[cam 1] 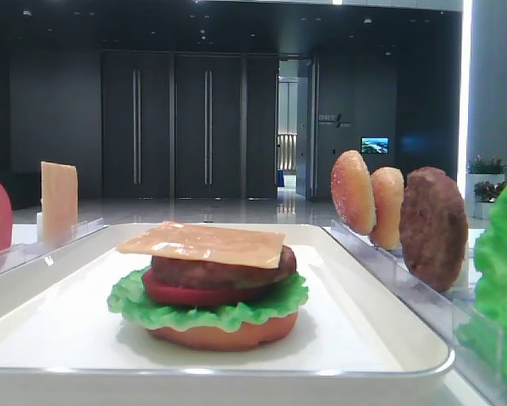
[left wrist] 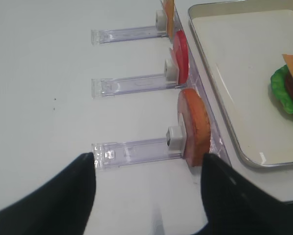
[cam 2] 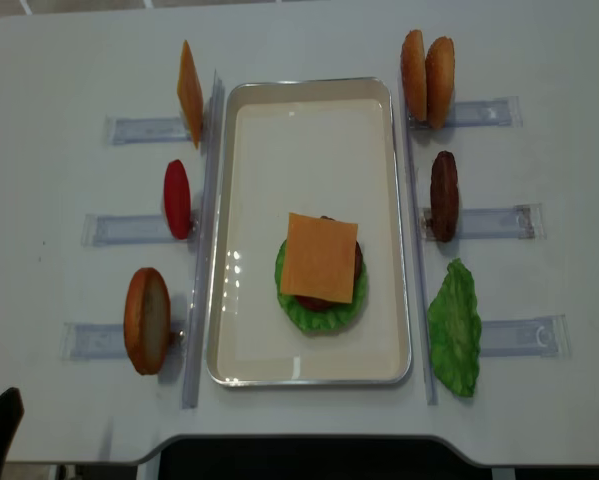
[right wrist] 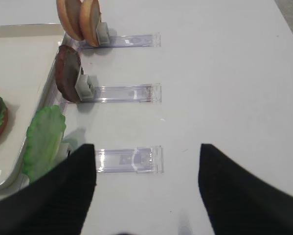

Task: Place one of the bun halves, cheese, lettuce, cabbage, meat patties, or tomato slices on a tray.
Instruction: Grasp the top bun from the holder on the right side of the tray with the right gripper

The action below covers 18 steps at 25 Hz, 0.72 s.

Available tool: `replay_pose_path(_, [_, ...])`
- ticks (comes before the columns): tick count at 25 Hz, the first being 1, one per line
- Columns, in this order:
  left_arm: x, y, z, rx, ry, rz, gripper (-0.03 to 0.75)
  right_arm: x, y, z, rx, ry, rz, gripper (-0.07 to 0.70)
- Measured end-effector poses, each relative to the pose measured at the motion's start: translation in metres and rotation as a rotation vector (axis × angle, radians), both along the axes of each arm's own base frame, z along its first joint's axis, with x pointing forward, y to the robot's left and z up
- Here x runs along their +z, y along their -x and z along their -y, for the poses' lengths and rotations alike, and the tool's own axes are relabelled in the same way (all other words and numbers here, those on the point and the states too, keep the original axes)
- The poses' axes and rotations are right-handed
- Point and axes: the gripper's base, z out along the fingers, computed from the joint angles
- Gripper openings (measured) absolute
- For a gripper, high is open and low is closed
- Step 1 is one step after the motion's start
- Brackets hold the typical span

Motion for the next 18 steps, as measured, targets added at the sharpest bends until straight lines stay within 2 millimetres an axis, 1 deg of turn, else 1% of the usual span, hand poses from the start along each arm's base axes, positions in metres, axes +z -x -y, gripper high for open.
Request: replay_pose_path(18, [0.0000,0.0000,0.0000,0.000,0.000,0.000,0.516,-0.0002,-0.0001,0.0000,0.000,0.000,-0.001,0.434])
